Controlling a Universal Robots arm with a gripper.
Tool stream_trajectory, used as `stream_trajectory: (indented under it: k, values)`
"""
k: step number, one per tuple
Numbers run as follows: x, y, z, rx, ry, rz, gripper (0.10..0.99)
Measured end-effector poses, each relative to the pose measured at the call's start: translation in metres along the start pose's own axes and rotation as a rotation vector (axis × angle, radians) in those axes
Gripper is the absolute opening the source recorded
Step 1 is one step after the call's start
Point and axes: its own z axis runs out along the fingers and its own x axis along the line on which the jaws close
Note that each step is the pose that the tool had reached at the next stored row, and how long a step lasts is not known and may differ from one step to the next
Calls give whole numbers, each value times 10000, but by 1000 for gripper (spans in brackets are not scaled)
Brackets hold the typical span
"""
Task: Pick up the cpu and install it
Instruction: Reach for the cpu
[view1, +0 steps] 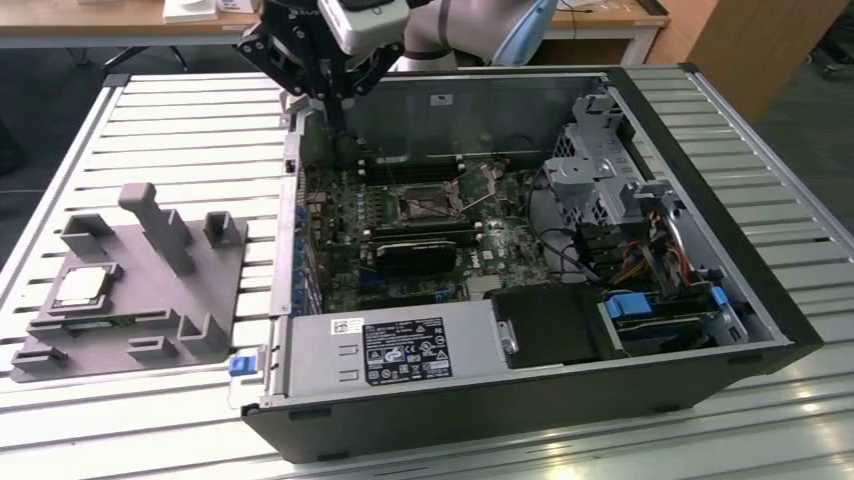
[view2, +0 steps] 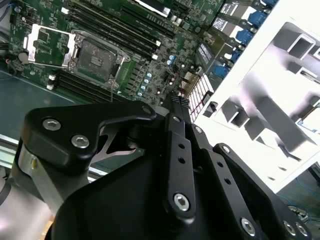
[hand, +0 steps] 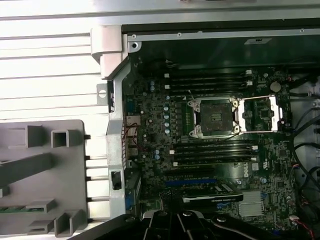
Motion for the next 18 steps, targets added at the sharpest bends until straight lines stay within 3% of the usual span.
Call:
stream_trajectory:
  k: [18]
  values:
    - [127, -10, 2, 0, 0, 0, 106]
